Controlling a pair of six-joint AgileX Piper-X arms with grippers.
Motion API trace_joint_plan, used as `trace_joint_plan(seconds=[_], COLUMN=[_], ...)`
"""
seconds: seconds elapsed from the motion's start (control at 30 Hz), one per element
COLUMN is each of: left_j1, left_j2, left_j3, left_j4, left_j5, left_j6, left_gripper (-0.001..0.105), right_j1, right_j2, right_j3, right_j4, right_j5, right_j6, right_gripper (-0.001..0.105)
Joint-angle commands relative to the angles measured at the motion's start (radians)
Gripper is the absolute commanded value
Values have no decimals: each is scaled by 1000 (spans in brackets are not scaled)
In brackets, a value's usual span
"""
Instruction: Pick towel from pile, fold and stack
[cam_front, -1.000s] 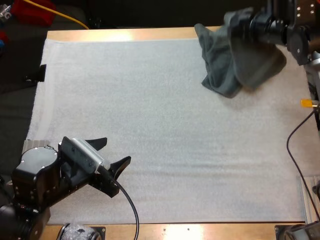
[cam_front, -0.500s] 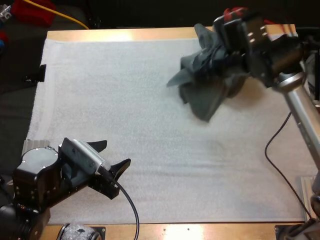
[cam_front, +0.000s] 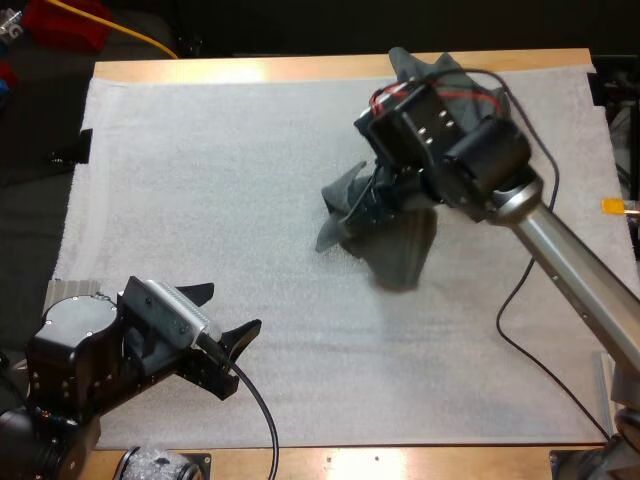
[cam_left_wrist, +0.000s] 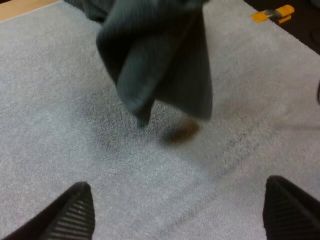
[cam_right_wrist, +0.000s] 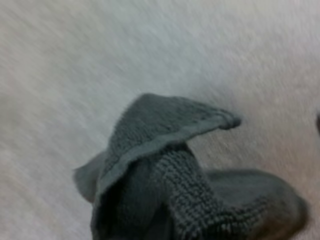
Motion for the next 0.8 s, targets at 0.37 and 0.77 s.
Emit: trace_joint_plan(seconds=[0.37,0.77], left_j1=[-3,-3], left_j2=[0,0], left_j3=[-6,-6], left_j4=[-1,-1], left_j5=[6,6], left_j6=[-4,-4], left_gripper=[68,68], right_j1=[0,34], right_j2=[-14,-4], right_j3=[321,550], right_j4=[-207,-413], right_j5=[13,-143], right_j6=[109,206], right_gripper=[2,2])
